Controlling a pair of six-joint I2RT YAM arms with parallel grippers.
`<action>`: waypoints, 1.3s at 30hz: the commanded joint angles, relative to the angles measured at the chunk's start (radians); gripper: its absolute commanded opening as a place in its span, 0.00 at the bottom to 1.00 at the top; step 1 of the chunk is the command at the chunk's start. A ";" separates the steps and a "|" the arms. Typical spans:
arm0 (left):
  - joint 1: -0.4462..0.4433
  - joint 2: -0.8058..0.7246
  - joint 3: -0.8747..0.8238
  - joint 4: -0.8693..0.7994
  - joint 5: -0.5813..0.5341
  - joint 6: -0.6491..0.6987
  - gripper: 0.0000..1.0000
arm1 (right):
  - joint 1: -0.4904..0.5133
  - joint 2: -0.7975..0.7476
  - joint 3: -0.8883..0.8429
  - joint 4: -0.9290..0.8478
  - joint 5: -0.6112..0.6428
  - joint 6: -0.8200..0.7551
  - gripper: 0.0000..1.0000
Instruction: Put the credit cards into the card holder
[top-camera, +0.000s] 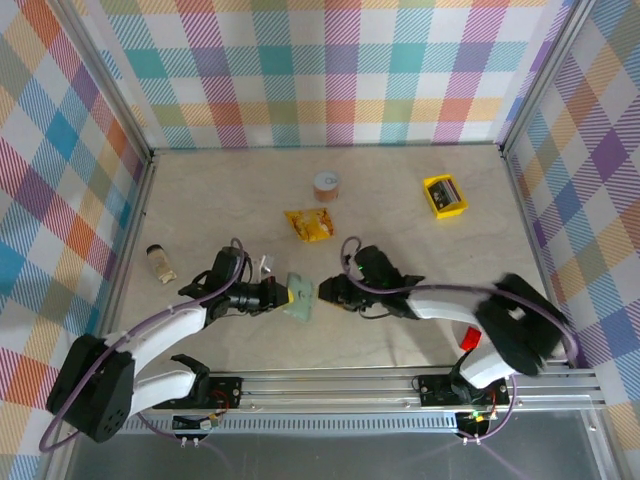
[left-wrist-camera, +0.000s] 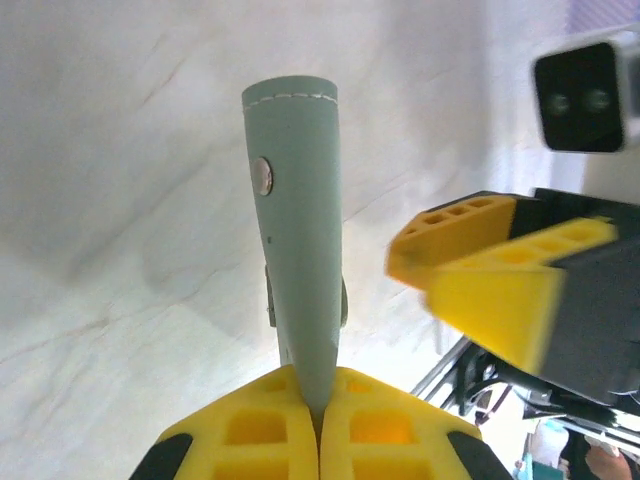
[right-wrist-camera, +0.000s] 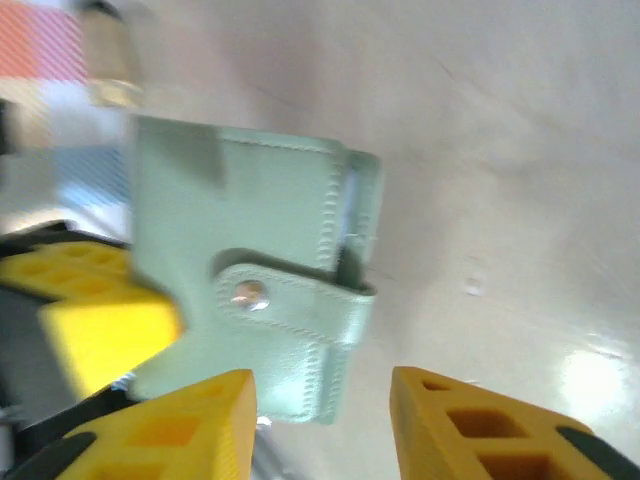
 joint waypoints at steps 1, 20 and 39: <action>-0.007 -0.087 0.135 -0.007 -0.041 0.067 0.00 | -0.027 -0.250 0.077 -0.217 0.134 -0.206 0.56; -0.056 0.004 0.627 0.188 -0.212 0.275 0.00 | -0.067 -0.450 0.518 -0.504 0.202 -0.626 0.49; -0.252 0.025 0.721 -0.020 -0.422 0.545 0.00 | -0.073 -0.254 0.780 -0.640 0.236 -0.432 0.46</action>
